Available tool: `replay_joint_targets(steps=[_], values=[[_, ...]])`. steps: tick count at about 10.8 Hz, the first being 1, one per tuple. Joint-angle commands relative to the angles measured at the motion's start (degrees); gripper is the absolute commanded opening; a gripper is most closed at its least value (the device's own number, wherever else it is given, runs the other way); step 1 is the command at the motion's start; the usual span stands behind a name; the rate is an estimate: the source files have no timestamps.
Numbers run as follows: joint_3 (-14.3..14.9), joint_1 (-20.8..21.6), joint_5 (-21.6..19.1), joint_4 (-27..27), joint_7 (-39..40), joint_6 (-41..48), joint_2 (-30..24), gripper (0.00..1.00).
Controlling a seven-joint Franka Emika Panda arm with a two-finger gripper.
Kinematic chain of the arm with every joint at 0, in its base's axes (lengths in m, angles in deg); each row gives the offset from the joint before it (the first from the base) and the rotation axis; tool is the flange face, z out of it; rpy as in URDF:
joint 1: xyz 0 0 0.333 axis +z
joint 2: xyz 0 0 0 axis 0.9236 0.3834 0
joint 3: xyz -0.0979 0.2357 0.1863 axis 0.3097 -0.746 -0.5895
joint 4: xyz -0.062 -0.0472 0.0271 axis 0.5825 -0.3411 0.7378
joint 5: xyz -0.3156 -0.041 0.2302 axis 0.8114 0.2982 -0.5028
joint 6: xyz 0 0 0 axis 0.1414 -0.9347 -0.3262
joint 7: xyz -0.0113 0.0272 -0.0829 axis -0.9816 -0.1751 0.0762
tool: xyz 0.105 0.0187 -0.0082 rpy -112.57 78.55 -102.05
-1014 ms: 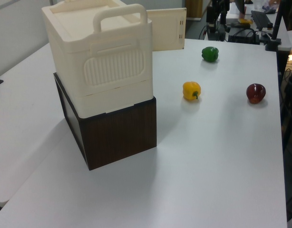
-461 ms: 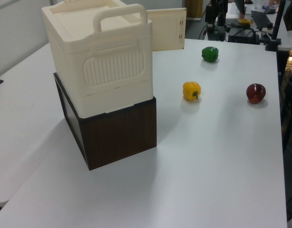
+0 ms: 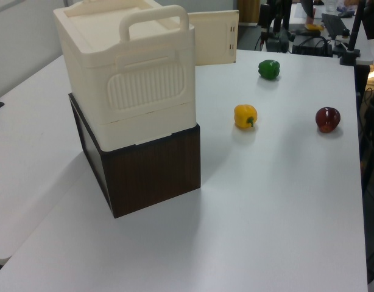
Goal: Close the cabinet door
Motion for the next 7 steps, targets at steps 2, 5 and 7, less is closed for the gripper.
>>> replay_joint_targets(steps=[2,5,7], values=[[0.59,-1.14,-8.68,0.2,10.54,-5.72,0.62,1.0],[0.41,0.52,-8.77,0.12,21.16,-8.6,2.12,1.0],[0.5,0.71,-7.73,0.12,25.74,-12.83,2.12,0.96]])
